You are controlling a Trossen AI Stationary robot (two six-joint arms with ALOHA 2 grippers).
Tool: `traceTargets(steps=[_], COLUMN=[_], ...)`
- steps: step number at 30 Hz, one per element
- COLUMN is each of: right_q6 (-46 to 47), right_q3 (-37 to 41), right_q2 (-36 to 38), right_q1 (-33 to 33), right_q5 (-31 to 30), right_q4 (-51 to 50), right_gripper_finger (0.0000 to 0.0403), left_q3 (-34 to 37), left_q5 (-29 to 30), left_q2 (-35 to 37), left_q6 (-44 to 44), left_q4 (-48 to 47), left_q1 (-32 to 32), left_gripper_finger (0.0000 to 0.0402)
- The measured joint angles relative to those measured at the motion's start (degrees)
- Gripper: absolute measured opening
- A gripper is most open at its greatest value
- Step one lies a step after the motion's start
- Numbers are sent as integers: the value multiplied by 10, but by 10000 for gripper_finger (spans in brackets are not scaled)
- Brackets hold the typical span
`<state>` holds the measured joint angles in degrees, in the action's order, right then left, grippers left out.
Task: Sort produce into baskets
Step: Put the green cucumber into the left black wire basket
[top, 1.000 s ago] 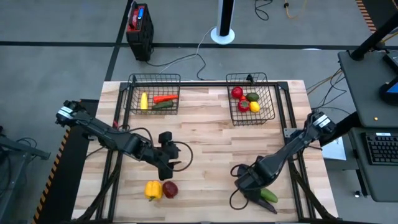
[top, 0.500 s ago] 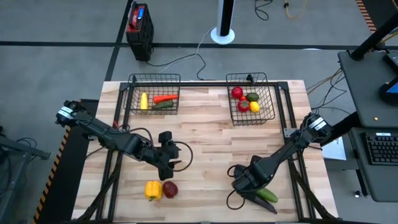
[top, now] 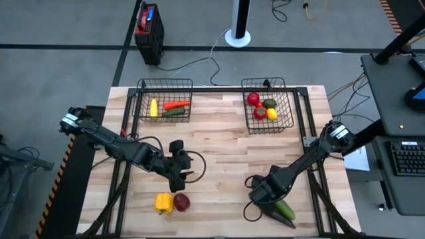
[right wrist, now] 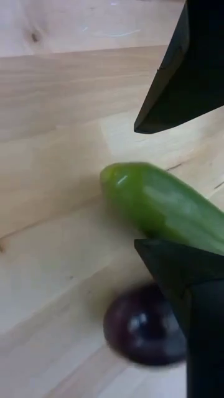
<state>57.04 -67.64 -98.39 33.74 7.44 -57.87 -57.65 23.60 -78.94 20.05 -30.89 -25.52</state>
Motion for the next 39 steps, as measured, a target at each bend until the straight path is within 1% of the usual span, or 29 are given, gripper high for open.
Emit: traceTargets(steps=[14,21,24,30,35,37,39], right_q6=[14,11,4,2,37,72,113], right_q3=[39,69,70,49,22,14,13], right_q2=[0,0,3,14,40,54,72], right_q1=[0,0,-1,-14,-25,-29,-30], right_q5=[0,-4,-24,-26,-32,-30,-12], right_q4=[18,32,26,5,-30,-49,-66], right_gripper_finger=[281,281,281,281,281,281,281], left_q3=[0,0,0,0,0,0,0], left_q5=[1,14,14,15,16,22,28], left_q2=[0,0,0,0,0,0,0], left_q6=[0,0,0,0,0,0,0], left_q4=[0,0,0,0,0,0,0], left_q1=[0,0,0,0,0,0,0], left_gripper_finger=[208,208,208,208,208,208,208])
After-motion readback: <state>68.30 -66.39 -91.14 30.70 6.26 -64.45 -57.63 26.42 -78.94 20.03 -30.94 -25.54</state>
